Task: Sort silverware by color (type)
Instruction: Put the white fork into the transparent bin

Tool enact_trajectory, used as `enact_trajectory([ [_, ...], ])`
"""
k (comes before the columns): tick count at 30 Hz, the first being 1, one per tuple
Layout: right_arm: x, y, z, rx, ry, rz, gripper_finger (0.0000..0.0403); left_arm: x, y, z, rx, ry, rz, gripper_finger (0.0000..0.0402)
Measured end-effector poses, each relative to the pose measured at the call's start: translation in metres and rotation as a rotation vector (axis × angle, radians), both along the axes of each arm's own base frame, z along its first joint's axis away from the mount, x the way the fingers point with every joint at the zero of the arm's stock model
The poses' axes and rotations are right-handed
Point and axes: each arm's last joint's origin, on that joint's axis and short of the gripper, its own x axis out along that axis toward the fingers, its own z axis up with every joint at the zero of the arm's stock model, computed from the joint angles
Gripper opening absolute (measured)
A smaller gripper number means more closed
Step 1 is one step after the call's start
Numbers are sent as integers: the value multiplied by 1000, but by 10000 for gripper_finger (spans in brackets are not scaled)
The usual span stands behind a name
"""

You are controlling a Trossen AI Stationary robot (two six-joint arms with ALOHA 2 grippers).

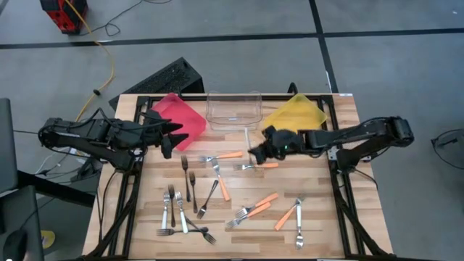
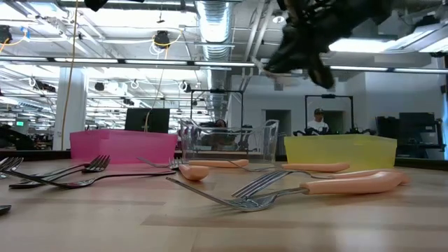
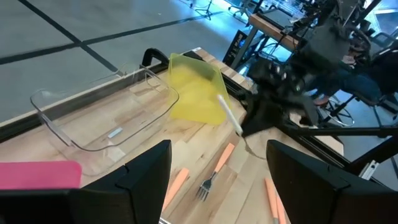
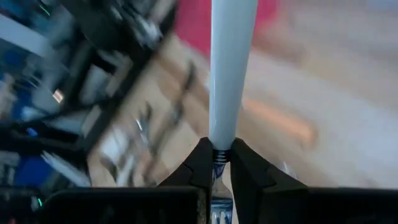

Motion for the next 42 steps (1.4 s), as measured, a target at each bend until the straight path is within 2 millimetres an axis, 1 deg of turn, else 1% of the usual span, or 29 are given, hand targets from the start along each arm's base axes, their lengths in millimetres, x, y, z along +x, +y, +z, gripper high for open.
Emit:
enact_trajectory([
  [6,6,-36,21,-130,-208,-79,56,0,0,0,2,-1,4,247],
  [9,5,-52,28,-211,-266,-113,56,0,0,0,2,-1,4,247],
  [13,2,-75,35,-309,-254,-160,56,0,0,0,2,-1,5,247],
  [17,7,-96,42,-417,-221,-167,56,0,0,0,2,-1,5,247],
  [20,17,-110,51,-489,-222,-148,56,0,0,0,1,-1,5,247],
  [23,28,-125,56,-516,-181,-96,56,0,0,0,1,-1,5,247],
  [28,52,-140,62,-592,-52,10,56,0,0,0,1,-1,5,247],
  [32,67,-146,63,-661,59,93,56,0,0,0,1,2,6,247],
  [36,76,-150,63,-723,151,170,55,0,0,0,3,4,10,247],
  [38,81,-152,55,-727,207,208,55,0,1,0,4,3,18,247],
  [42,93,-157,38,-730,259,245,55,-1,1,0,5,2,27,247],
])
